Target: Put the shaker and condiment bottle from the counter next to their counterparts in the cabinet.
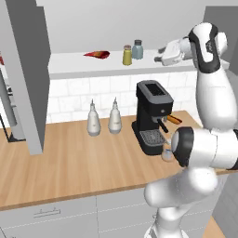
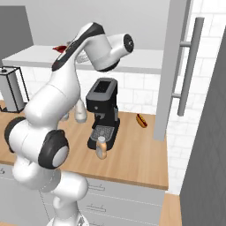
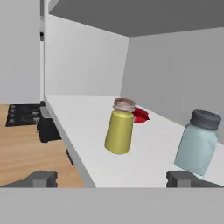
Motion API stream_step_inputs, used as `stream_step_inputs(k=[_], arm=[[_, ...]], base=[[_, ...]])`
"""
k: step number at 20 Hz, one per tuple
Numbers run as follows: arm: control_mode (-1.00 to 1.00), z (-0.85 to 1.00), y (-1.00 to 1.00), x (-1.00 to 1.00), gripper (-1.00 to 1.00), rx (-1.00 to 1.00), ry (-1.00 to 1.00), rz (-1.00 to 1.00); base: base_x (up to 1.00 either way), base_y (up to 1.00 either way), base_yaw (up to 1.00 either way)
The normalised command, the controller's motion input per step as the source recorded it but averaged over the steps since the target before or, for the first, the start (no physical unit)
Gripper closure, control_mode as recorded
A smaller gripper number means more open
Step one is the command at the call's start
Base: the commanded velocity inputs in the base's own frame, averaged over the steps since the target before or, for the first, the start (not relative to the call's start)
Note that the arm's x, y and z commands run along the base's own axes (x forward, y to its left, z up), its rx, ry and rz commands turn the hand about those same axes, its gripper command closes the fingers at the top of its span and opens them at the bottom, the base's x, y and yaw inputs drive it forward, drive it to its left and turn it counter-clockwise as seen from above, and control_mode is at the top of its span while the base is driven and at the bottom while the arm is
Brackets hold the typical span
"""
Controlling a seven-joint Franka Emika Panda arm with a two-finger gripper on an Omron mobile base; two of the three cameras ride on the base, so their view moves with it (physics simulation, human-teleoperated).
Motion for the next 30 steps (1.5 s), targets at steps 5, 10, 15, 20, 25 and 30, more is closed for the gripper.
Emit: stream_step_inputs(k=[5, 10, 15, 20, 25, 30], arm=[[-1.00, -0.17, 0.00, -1.00, -1.00, 0.00, -0.04, -0.55], [-1.00, -0.03, 0.00, -0.96, -1.00, 0.00, -0.11, -0.60], [-1.00, -0.27, 0.21, -0.74, -1.00, 0.00, -0.14, -0.60], [-1.00, -0.47, 0.23, -0.49, -1.00, 0.00, -0.10, -0.61], [-1.00, -0.57, 0.09, -0.38, -1.00, 0.00, -0.08, -0.66], [-1.00, -0.32, -0.03, -0.02, -1.00, 0.02, -0.01, -0.41]], base=[[0.00, 0.00, 0.00], [0.00, 0.00, 0.00], [0.00, 0.00, 0.00], [0.00, 0.00, 0.00], [0.00, 0.00, 0.00], [0.00, 0.00, 0.00]])
